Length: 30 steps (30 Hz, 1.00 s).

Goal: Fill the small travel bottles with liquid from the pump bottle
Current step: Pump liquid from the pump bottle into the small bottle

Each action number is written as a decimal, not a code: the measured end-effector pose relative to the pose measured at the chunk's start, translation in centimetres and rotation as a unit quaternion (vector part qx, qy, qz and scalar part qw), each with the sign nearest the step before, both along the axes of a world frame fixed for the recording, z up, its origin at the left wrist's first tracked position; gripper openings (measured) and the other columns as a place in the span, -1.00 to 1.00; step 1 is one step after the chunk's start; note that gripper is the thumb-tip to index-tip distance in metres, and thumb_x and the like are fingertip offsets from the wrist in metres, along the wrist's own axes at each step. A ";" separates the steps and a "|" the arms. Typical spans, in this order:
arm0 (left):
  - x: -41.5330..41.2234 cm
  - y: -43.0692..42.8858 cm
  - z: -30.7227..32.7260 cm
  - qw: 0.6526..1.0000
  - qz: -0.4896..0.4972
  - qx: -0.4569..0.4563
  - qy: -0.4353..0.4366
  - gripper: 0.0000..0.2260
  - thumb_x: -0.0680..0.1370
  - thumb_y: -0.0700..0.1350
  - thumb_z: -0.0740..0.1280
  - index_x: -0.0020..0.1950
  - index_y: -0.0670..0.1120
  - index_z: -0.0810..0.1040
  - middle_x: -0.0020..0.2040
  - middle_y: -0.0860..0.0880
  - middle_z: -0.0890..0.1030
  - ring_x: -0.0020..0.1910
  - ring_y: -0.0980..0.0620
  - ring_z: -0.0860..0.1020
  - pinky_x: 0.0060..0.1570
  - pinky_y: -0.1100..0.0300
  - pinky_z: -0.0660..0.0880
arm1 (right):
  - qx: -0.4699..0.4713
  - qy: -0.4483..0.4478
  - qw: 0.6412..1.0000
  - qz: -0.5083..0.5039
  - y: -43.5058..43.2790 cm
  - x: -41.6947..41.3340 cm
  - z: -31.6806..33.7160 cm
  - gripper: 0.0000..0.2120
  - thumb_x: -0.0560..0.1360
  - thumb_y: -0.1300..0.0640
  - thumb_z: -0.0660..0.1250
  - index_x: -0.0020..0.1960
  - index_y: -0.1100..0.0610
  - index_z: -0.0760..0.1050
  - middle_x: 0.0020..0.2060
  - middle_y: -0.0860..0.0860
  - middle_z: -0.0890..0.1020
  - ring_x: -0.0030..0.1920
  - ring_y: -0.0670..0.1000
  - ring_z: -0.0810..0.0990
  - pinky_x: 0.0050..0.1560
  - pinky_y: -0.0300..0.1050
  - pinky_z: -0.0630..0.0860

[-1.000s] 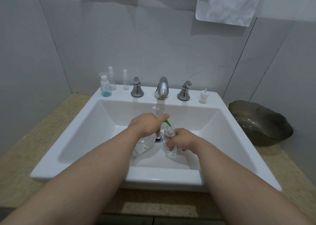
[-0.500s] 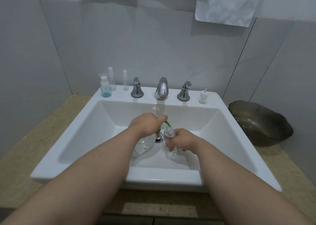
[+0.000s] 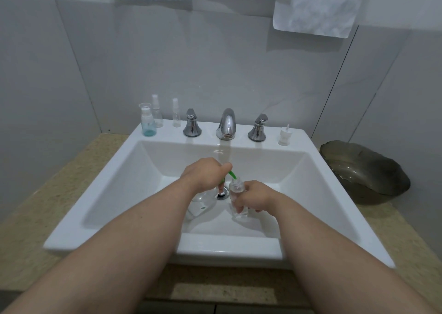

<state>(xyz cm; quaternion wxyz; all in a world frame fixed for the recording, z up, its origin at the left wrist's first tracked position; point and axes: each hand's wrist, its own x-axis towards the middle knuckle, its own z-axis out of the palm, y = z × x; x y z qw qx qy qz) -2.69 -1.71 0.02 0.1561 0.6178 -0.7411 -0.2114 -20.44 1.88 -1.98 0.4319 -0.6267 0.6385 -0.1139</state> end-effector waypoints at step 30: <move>0.0 0.0 -0.2 0.999 0.021 0.006 0.024 -0.34 0.58 0.37 0.08 -0.41 -0.05 0.65 -0.30 0.07 0.68 -0.19 -0.01 0.61 -0.17 0.09 0.43 | 0.000 -0.009 1.000 -0.017 0.1 -0.1 0.0 -0.76 0.30 0.25 0.47 -0.10 -0.02 0.59 -0.13 -0.05 0.60 -0.09 0.01 0.54 -0.20 -0.15 0.44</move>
